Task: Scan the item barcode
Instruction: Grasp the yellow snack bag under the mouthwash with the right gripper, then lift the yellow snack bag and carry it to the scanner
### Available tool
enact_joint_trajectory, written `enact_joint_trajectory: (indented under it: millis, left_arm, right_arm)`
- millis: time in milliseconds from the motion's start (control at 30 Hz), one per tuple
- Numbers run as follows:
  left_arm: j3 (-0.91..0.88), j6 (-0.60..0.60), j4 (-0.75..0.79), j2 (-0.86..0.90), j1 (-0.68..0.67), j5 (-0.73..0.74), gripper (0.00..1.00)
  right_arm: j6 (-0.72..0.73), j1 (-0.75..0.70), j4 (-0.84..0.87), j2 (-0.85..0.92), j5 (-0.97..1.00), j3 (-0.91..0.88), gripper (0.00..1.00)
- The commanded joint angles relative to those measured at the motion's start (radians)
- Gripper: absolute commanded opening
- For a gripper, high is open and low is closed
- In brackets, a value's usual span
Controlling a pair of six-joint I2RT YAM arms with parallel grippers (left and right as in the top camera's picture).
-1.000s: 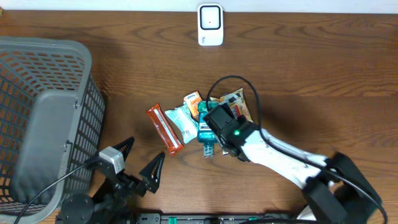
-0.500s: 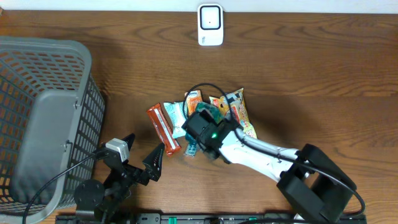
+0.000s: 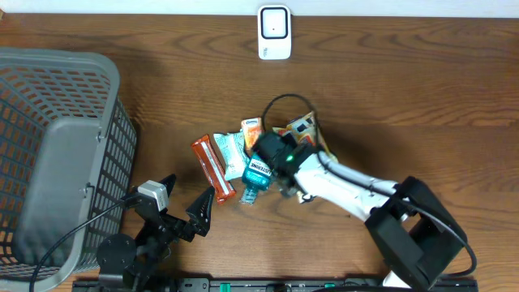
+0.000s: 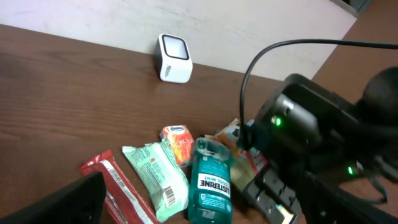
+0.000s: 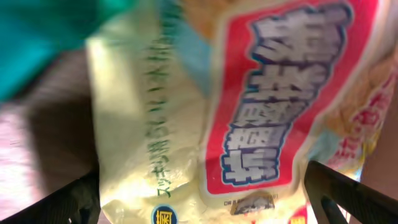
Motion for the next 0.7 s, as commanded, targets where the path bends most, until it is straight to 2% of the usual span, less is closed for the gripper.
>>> enact_joint_trajectory:
  millis: [0, 67, 200, 267, 300, 333, 367, 533, 667]
  left_arm:
    - [0.003, -0.002, -0.001, -0.002, 0.003, -0.012, 0.98]
    - [0.003, -0.002, -0.012, -0.002, 0.003, -0.011, 0.98]
    - [0.003, -0.002, -0.055, -0.002, 0.003, -0.012, 0.98]
    - [0.003, -0.002, -0.074, -0.002, 0.003, -0.012, 0.98]
    - [0.003, -0.002, -0.084, -0.002, 0.003, -0.012, 0.98]
    - [0.003, -0.002, -0.093, -0.002, 0.003, -0.012, 0.98]
    - [0.003, -0.002, -0.104, -0.002, 0.003, -0.012, 0.98]
    - [0.003, -0.002, -0.154, -0.002, 0.003, -0.012, 0.98]
    - [0.003, -0.002, -0.208, -0.002, 0.003, -0.012, 0.98]
  right_arm:
    - [0.016, -0.043, -0.03, 0.077, -0.159, -0.016, 0.95]
    - [0.016, -0.05, -0.039, 0.116, -0.194, -0.018, 0.86]
    - [0.014, -0.054, -0.056, 0.239, -0.19, -0.018, 0.6]
    - [-0.002, -0.063, -0.06, 0.288, -0.206, -0.018, 0.36]
    - [-0.006, -0.072, -0.063, 0.311, -0.234, -0.018, 0.18]
    - [-0.014, -0.08, -0.066, 0.322, -0.268, -0.016, 0.05]
    - [-0.034, -0.092, -0.076, 0.324, -0.319, -0.011, 0.01]
    - [-0.146, -0.151, -0.169, 0.264, -0.583, 0.077, 0.01]
    - [-0.271, -0.223, -0.264, 0.155, -0.874, 0.16, 0.01]
